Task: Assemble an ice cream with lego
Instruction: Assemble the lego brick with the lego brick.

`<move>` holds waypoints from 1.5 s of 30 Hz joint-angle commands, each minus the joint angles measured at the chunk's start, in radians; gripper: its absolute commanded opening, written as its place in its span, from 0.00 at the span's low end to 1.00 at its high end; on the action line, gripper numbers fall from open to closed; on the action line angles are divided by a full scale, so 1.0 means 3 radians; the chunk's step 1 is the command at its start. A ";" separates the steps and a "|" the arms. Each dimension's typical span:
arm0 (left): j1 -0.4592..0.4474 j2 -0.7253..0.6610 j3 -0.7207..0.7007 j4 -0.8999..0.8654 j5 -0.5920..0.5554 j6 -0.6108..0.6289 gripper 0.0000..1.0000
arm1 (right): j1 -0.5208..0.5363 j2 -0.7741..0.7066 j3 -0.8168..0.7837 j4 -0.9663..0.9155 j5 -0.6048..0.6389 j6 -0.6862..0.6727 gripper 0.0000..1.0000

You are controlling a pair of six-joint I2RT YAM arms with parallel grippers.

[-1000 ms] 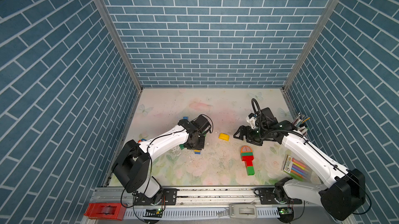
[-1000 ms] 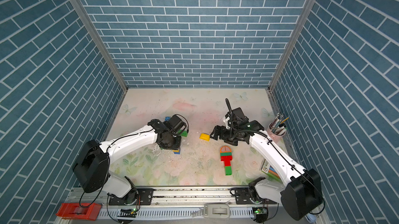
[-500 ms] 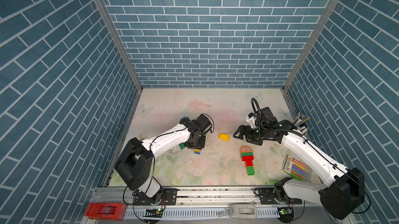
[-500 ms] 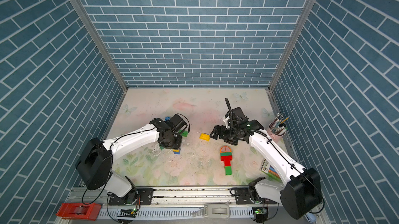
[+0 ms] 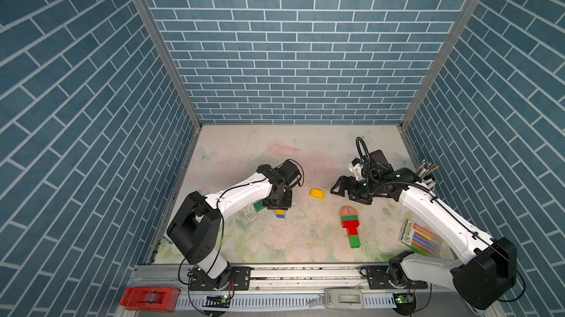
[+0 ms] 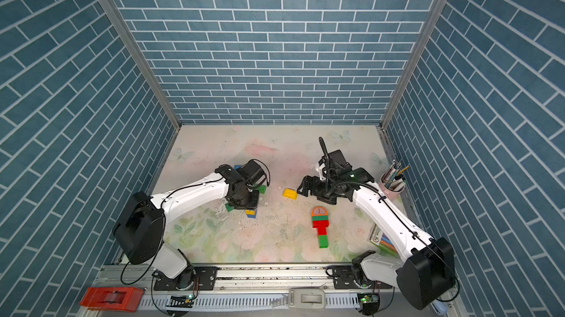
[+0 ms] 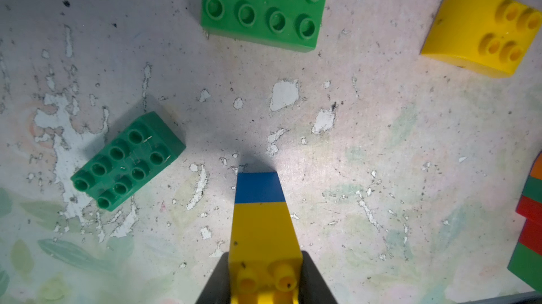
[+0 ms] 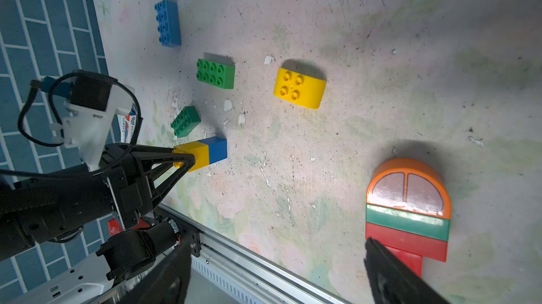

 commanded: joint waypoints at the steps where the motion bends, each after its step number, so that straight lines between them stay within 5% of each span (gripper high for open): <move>1: -0.0049 0.0414 -0.0185 -0.0036 0.0157 -0.0267 0.00 | -0.0007 0.0050 0.0085 -0.0114 -0.0021 -0.0044 0.93; 15: -0.0121 0.0342 -0.0178 0.0100 0.0074 -0.0557 0.01 | -0.0007 0.0268 0.0300 -0.0179 -0.0067 -0.0151 0.93; 22: -0.0116 0.0218 -0.0094 -0.0126 -0.0089 -0.0424 0.22 | -0.0007 0.0260 0.0302 -0.0183 -0.0052 -0.0143 0.93; 45: -0.0112 -0.0105 -0.0136 -0.0120 -0.0220 -0.0407 0.46 | -0.0005 0.0211 0.0300 -0.0198 -0.0026 -0.0146 0.93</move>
